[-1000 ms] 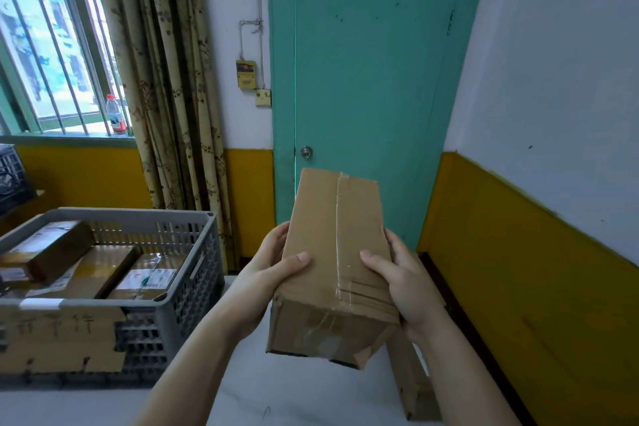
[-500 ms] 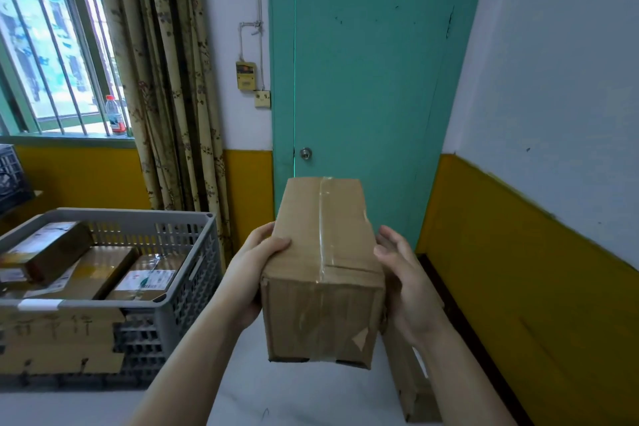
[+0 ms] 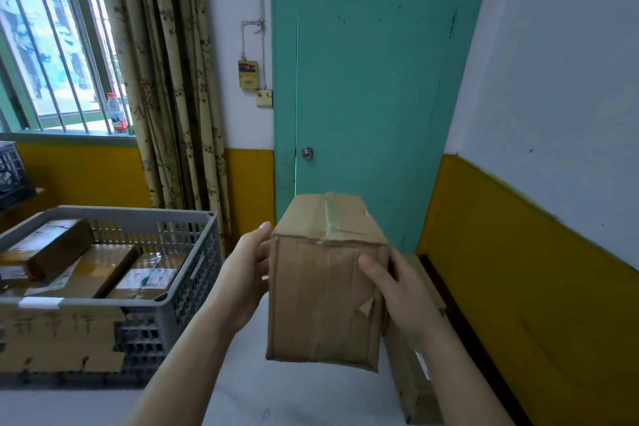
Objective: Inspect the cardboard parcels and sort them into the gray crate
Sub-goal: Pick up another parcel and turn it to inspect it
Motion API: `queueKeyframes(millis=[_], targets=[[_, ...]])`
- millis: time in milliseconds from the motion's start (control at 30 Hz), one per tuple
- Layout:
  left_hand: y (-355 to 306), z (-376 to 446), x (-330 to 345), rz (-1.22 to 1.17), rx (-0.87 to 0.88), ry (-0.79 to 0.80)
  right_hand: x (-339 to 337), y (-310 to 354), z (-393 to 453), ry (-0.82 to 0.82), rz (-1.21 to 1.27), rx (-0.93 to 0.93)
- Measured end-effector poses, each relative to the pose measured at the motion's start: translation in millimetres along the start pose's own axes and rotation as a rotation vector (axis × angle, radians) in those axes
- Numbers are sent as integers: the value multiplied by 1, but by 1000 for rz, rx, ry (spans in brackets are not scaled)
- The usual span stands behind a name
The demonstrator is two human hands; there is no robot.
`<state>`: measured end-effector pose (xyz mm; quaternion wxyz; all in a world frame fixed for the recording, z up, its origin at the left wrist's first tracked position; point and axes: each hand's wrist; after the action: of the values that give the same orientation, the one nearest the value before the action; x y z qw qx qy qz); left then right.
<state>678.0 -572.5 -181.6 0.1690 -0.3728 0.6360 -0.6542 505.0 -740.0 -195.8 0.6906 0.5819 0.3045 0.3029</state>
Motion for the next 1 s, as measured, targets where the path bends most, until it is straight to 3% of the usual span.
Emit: queueKeyframes(millis=[100,267,467,667,867,1000], targets=[[6,-3,-3,116,98,51,-1,4,6,-139,43,82],[15,-8,-5,299,122,242,-2,3,10,-160,126,205],[11,-1,0,247,138,24,-2,0,4,-12,79,131],[4,5,-2,254,24,-93,-3,-2,2,47,88,128],[2,10,-19,61,-189,-26,-7,-4,1,-58,-115,85],[10,9,-25,-63,-68,85,-7,-1,3,-74,-146,148]])
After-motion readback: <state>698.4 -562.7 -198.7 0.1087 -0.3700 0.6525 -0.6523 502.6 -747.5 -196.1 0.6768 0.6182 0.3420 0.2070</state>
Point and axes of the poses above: each hand's wrist, its own z-axis towards the middle knuckle, its own x-axis out of the palm, y = z × x, and after that the axes turned 2 degrees about x, right-handed
